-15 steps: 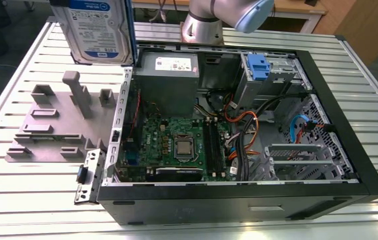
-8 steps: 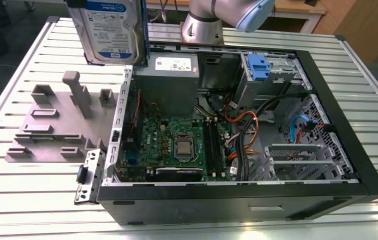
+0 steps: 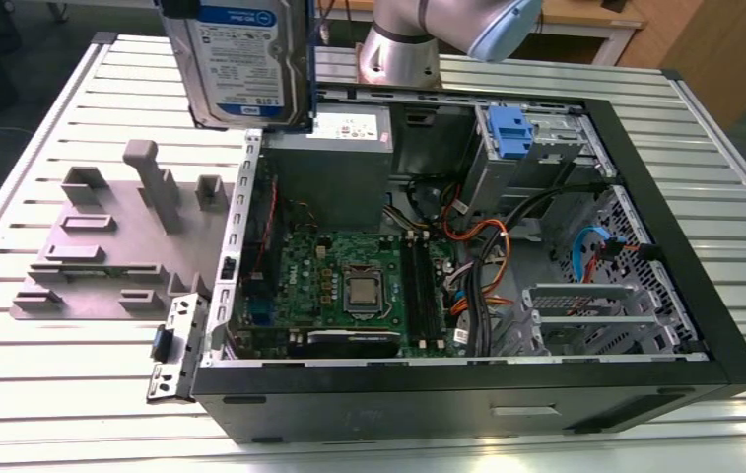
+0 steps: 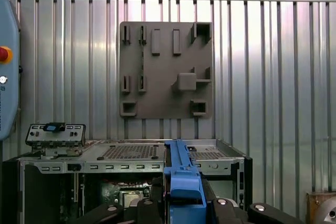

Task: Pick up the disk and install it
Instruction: 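Pick up the disk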

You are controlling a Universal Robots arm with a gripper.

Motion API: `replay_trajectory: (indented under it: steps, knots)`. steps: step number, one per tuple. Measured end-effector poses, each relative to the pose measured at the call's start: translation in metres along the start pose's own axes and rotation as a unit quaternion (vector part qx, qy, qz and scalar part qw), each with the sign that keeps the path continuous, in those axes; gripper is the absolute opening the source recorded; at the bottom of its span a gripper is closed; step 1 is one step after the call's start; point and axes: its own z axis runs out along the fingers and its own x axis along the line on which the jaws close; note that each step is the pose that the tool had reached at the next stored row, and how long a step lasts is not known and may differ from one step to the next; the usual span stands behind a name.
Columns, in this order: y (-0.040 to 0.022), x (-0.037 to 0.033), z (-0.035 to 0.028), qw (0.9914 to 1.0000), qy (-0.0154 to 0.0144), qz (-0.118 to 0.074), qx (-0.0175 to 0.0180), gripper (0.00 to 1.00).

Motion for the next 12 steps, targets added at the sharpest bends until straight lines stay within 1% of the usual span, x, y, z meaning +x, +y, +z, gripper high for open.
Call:
replay_trajectory:
  steps: [9, 10, 12]
  knots:
    - [-0.0269, -0.0007, 0.0005, 1.0, 0.0, 0.0, -0.0006, 0.36]
    - [-0.0288, -0.0007, 0.0005, 1.0, 0.0, 0.0, -0.0006, 0.36]
    - [-0.0303, -0.0007, 0.0005, 1.0, 0.0, 0.0, -0.0006, 0.36]
